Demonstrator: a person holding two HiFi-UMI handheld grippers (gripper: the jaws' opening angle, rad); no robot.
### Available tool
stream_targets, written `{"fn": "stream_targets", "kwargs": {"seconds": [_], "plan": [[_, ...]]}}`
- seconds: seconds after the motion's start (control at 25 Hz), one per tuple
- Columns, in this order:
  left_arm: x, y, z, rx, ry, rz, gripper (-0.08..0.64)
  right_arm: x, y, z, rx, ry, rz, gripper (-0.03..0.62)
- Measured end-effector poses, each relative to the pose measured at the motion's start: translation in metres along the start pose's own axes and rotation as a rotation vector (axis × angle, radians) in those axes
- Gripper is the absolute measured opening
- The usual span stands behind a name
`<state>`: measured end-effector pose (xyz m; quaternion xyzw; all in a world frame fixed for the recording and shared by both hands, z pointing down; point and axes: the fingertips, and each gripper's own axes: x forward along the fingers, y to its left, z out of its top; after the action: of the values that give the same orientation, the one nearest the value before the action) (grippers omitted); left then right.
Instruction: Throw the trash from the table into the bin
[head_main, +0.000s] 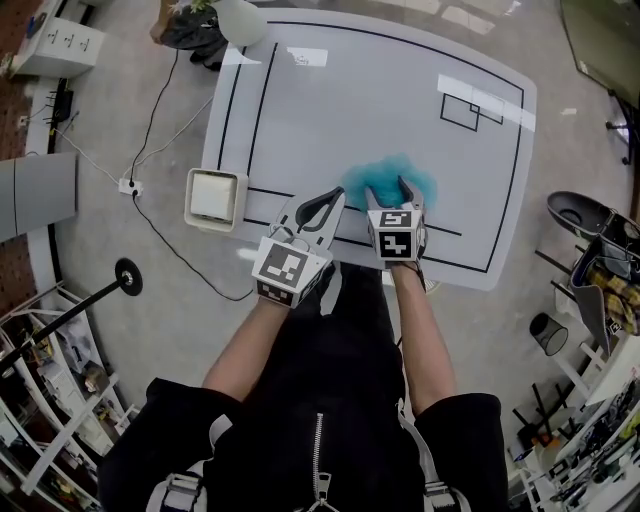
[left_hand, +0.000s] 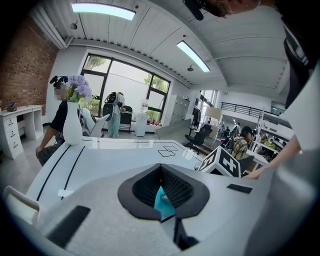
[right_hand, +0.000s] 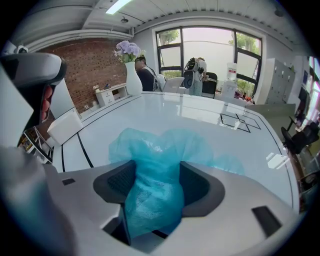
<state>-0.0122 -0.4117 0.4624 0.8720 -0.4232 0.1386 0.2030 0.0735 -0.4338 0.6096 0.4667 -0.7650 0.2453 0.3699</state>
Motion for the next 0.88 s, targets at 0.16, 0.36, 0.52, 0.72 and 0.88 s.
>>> {"fn": "stream_targets", "kwargs": {"seconds": [0.16, 0.36, 0.52, 0.72, 0.88], "plan": [[-0.007, 0.003, 0.0, 0.005, -0.006, 0.005, 0.007, -0.001, 0.013, -0.002, -0.019, 0.018, 0.024, 0.174], [-0.017, 0.006, 0.002, 0.017, -0.01, 0.016, 0.008, -0.003, 0.027, -0.006, -0.027, 0.037, 0.038, 0.079], [-0.027, 0.005, 0.004, 0.031, -0.018, 0.013, 0.008, -0.013, 0.031, -0.009, -0.036, 0.029, 0.031, 0.066], [-0.035, 0.003, -0.001, 0.023, -0.031, -0.009, 0.008, -0.031, 0.034, -0.005, 0.013, -0.019, 0.012, 0.063], [-0.038, -0.001, 0.008, 0.026, -0.054, -0.024, 0.007, -0.048, 0.036, 0.005, 0.033, -0.059, -0.001, 0.063]]}}
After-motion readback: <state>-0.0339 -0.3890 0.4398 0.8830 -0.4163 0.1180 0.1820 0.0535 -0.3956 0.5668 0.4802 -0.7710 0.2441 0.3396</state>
